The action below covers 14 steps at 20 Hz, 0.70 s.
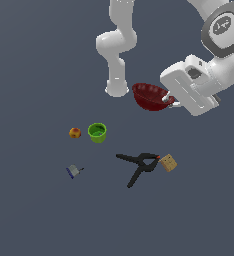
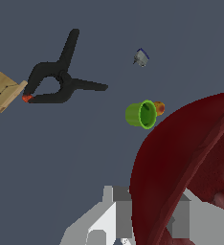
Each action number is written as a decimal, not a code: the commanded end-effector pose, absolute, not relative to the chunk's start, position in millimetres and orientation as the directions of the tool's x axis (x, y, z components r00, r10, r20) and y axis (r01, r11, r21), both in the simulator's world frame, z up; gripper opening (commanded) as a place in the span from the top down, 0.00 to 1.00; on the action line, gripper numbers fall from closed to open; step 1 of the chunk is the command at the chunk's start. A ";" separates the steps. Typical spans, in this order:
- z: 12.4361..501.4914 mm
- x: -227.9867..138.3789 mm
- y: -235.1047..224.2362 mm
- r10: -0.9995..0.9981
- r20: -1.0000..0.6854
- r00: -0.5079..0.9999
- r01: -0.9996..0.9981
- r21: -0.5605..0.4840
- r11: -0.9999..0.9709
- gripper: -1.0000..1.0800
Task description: Pick up a designated object from a clutter of objects.
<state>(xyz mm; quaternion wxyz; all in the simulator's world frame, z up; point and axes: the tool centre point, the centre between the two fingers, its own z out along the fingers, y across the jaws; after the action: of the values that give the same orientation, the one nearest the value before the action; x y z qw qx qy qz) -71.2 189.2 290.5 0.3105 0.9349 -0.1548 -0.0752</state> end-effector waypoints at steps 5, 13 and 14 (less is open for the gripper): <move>338.3 -93.3 240.7 -0.338 -0.044 0.940 -0.244 0.603 -0.760 1.00; 372.0 -106.9 278.9 -0.340 -0.043 0.940 -0.247 0.602 -0.759 1.00; 374.5 -107.8 281.9 -0.340 -0.043 0.940 -0.247 0.602 -0.759 1.00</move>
<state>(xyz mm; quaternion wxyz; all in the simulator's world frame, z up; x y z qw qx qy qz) -106.2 277.0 369.1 0.3098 0.9349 -0.1560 -0.0752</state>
